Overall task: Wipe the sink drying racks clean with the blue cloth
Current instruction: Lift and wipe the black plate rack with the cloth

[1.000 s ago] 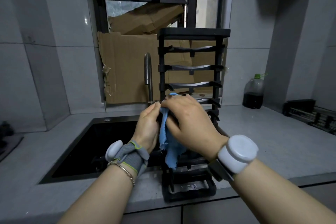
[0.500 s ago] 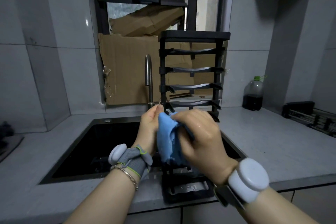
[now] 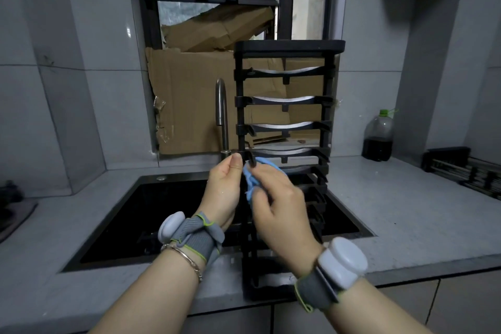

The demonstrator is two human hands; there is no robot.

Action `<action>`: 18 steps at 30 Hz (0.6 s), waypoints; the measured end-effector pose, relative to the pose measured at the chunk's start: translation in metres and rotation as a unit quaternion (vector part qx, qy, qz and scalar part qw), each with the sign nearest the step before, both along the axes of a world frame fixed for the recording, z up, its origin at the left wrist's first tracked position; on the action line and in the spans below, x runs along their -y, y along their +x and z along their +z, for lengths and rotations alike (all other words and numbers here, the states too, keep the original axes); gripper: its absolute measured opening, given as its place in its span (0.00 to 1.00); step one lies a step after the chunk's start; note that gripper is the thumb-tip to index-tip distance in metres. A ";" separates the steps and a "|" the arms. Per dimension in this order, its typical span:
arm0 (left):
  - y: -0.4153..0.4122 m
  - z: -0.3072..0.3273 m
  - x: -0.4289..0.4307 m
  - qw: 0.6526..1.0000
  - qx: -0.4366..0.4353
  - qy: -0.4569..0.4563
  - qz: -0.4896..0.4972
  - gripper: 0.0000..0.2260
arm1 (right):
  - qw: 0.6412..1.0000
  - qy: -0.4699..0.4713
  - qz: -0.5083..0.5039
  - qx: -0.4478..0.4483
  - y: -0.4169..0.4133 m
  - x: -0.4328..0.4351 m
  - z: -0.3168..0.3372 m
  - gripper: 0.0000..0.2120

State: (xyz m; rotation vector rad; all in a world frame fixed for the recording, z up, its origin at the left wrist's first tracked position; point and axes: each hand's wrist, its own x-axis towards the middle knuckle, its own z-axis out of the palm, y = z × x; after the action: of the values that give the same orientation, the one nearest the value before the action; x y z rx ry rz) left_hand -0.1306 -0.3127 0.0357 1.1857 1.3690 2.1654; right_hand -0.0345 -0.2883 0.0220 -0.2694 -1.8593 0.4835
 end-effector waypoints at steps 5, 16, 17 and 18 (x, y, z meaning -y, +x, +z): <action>0.001 0.000 0.003 1.000 -0.005 -0.003 -0.027 0.16 | 0.990 0.059 -0.037 0.120 0.003 0.000 0.000 0.27; -0.004 0.000 -0.001 0.999 0.004 0.007 -0.033 0.14 | 0.941 0.159 -0.138 0.264 0.022 -0.023 0.012 0.27; -0.004 0.000 0.000 1.000 -0.001 0.003 -0.029 0.14 | 0.942 0.156 -0.140 0.263 0.021 -0.020 0.013 0.27; -0.004 0.000 0.000 1.000 -0.007 -0.001 -0.027 0.14 | 0.944 0.154 -0.144 0.254 0.022 -0.019 0.014 0.26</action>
State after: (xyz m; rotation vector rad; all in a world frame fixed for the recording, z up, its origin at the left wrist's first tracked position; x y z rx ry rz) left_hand -0.1344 -0.3125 0.0361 1.2257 1.3301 2.1219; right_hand -0.0125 -0.2691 0.0356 -0.4769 -2.3110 -0.0979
